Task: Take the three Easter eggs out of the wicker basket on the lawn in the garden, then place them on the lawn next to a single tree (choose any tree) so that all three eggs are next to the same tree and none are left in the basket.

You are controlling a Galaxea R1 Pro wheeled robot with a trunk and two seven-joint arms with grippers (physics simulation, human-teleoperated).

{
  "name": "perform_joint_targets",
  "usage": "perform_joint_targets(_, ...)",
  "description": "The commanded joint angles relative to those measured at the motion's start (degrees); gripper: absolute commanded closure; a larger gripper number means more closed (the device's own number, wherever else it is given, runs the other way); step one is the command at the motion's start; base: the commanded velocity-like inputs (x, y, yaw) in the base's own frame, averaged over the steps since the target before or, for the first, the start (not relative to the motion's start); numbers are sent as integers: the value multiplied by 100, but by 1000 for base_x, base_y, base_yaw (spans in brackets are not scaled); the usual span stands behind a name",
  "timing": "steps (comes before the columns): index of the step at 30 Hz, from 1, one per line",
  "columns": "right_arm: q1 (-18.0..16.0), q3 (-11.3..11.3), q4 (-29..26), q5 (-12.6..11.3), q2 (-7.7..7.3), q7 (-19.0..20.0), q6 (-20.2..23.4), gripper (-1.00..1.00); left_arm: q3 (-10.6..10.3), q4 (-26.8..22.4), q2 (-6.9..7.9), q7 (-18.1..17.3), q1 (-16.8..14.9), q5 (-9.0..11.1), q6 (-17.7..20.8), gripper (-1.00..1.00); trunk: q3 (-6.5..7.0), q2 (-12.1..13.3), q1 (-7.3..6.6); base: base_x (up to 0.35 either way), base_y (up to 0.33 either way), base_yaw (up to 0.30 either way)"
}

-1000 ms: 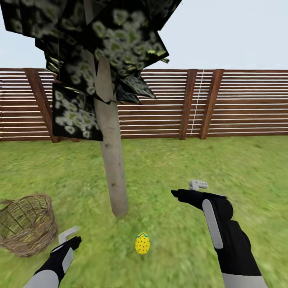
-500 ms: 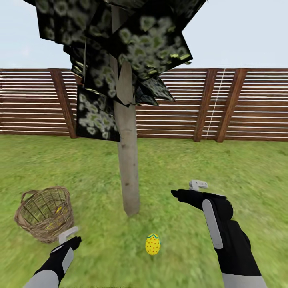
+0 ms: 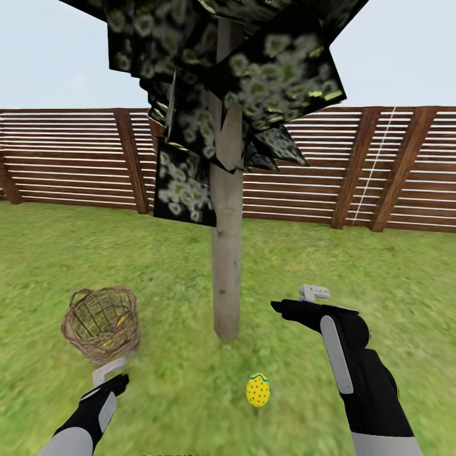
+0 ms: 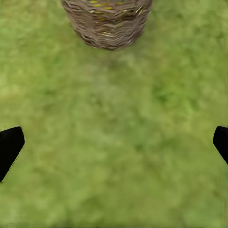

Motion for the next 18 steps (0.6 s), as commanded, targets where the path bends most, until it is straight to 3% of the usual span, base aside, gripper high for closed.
perform_joint_targets(1, -3, -10, -6, -41, 5, -23, 25, -100, 29, -6, -4, 1, -6, -59, 24, -100, 8, 39, -23, 0, 34, 242)
perform_joint_targets(7, -3, -9, -6, -41, 7, -23, 26, -100, 29, -6, -4, 1, -6, -58, 17, -100, 88, 279, -155, 0, 120, 242)
perform_joint_targets(18, -3, 3, -6, -41, 14, -23, 26, -100, 29, -6, -4, -13, -6, -56, 11, -100, 234, 720, -396, 0, 250, 242)
